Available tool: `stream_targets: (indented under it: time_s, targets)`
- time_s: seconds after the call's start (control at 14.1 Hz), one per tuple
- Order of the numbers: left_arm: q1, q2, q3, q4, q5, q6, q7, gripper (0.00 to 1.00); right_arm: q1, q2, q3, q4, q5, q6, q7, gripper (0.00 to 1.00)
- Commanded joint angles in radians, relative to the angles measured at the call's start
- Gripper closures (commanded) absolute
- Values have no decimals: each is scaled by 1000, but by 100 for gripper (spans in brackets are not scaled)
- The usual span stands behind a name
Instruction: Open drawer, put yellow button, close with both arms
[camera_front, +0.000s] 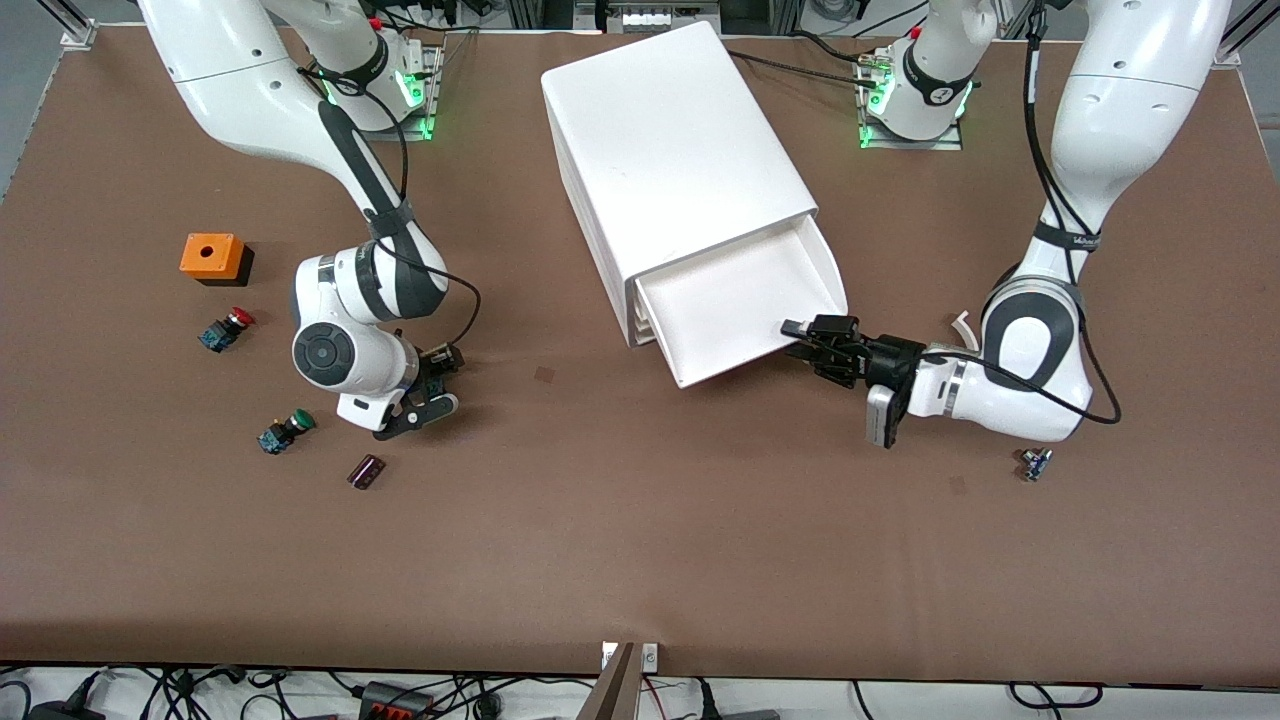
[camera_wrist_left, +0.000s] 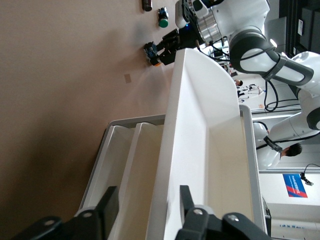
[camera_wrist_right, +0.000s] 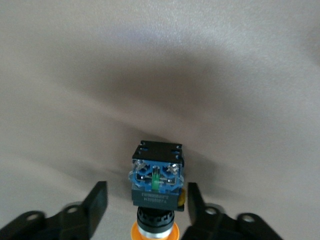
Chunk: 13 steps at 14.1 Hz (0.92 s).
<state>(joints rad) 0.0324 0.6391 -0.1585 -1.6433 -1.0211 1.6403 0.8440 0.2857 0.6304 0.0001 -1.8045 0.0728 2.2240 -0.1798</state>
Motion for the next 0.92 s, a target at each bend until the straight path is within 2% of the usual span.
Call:
stream_targets:
  time_s: [0.0,0.14,0.28,0.43,0.5,0.64,0.71,0.85]
  targets:
    - [20,-64,1,42,103,-58,-193,0,6,3,-6,-10,-1,13,-7,35]
    - [18,-85,-1,138,249,-143,-383,0,3,3,-6,-13,-1,11,-6,41]
    - [17,-98,-7,256,440,-215,-553,0,1,-3,-6,-12,-1,2,-6,67]
    - [9,-99,-18,360,629,-262,-637,0,9,-21,-6,-3,1,-6,-6,86]
    - [4,-102,-19,400,718,-286,-649,0,9,-38,-5,2,2,-6,-7,87]
    - [-29,-136,-19,421,905,-289,-664,0,9,-67,-3,37,10,-23,-6,89]
    - [-52,-148,-19,428,1011,-289,-665,0,10,-80,-3,80,12,-62,9,90]
    - [-66,-168,-16,498,1099,-289,-660,0,18,-80,-3,215,15,-208,31,93]
